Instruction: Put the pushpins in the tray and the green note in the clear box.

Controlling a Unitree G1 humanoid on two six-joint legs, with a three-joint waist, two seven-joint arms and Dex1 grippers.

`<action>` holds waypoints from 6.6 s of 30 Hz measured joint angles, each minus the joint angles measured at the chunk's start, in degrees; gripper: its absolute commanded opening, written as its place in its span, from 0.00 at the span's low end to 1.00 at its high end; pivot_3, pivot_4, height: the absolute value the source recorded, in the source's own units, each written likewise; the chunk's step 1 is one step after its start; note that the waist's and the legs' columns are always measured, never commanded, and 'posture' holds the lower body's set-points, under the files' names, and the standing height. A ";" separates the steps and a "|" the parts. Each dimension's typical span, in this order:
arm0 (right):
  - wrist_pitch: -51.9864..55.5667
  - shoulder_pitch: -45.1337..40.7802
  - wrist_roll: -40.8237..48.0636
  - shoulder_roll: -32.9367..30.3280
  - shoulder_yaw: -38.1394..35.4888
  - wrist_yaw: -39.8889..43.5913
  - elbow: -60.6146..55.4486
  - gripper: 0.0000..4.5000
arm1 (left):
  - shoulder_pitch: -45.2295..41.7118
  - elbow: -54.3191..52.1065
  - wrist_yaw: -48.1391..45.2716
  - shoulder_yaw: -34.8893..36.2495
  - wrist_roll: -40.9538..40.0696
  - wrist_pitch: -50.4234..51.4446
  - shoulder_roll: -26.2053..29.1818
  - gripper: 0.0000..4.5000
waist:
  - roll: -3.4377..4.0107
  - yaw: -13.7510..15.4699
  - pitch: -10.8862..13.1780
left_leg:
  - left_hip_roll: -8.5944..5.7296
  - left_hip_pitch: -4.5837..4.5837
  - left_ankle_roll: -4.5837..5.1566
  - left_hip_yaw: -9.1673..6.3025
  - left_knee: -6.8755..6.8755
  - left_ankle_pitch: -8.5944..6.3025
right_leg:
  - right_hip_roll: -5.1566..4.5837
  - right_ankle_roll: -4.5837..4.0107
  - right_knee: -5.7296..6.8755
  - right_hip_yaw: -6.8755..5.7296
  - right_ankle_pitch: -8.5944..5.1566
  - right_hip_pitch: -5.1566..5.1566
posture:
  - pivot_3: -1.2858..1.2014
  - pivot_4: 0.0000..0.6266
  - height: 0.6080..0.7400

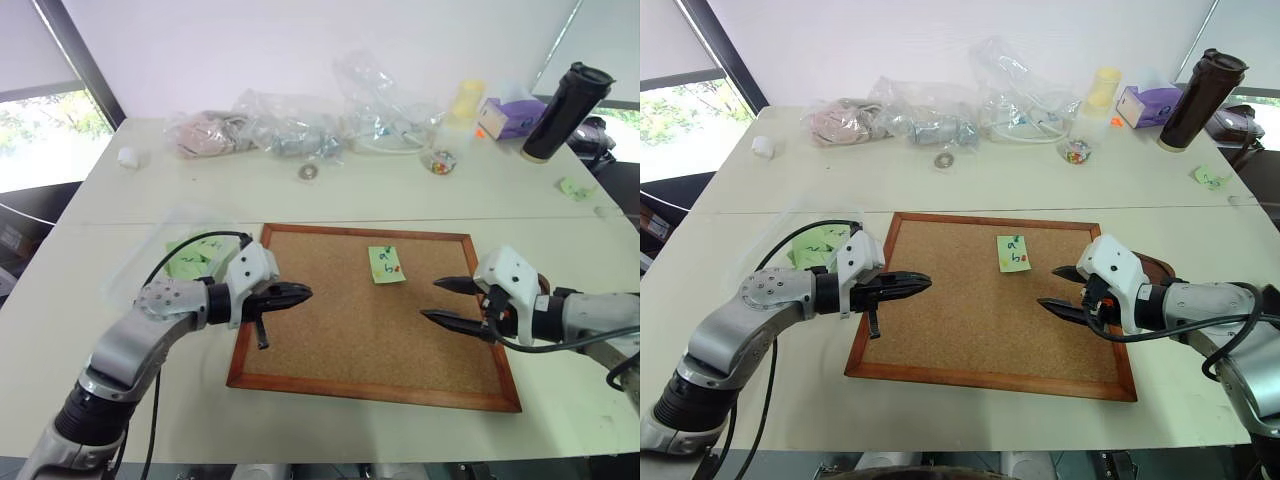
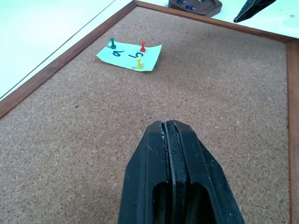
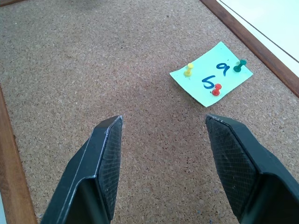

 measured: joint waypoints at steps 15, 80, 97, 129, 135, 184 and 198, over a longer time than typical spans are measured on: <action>0.00 -0.11 -0.03 -0.03 0.00 0.07 0.01 0.63 | 0.55 0.00 0.11 -0.04 0.07 -0.18 -0.60 0.00 | 0.00 -0.01 0.00 | 0.00 0.00 0.00 0.00 0.00 0.00 | 0.00 0.00 0.00 0.00 0.00 0.00 | 0.52 0.24 1.00; 1.42 -29.21 -18.66 24.85 18.52 -16.73 32.14 0.01 | 3.91 20.51 3.03 -8.90 14.39 -26.34 -11.36 0.00 | 0.15 -0.30 -0.10 | -0.06 0.01 -0.09 0.00 0.02 0.05 | -0.03 0.00 0.15 -0.07 0.01 -0.10 | 0.52 0.24 1.00; 11.95 -23.13 -11.41 18.56 -2.72 -20.60 15.98 0.01 | 3.44 20.56 2.88 -9.50 14.45 -25.30 -11.44 0.00 | 0.19 -0.02 -0.13 | -0.07 0.04 -0.08 -0.01 -0.02 0.04 | -0.07 -0.01 0.10 -0.01 0.01 -0.04 | 0.52 0.24 1.00; -1.45 1.92 -8.06 17.71 -16.67 -17.41 26.30 0.99 | 4.05 20.78 3.54 -10.19 15.12 -24.98 -11.39 0.00 | 0.69 -0.13 -0.48 | -0.04 0.74 0.10 0.06 -0.18 -0.06 | -0.03 0.00 -0.05 0.07 0.00 0.65 | 0.52 0.24 1.00; -2.47 2.46 -7.08 18.11 -16.74 -17.02 26.44 0.99 | 4.02 20.98 3.52 -10.19 15.17 -25.07 -11.39 0.00 | 0.69 -0.14 -0.47 | -0.04 0.95 0.38 0.06 -0.28 -0.21 | -0.04 0.00 -0.14 0.09 0.00 0.83 | 0.52 0.24 1.00; -9.84 -15.84 -14.41 22.23 15.56 -14.55 27.31 0.00 | 4.99 18.60 4.91 -10.09 15.20 -23.53 -11.00 0.00 | 0.56 -0.21 -0.41 | -0.04 1.00 -0.15 0.04 -0.77 0.08 | -0.07 -0.01 -0.27 0.07 -0.01 0.63 | 0.52 0.24 1.00; -6.16 -15.73 -11.39 22.88 13.23 -14.75 26.75 0.00 | 5.11 17.35 5.35 -10.15 15.21 -21.71 -10.94 0.00 | 0.54 -0.05 -0.39 | -0.04 0.95 -0.15 0.03 -0.78 0.08 | -0.09 -0.01 -0.27 0.07 -0.01 0.60 | 0.52 0.24 1.00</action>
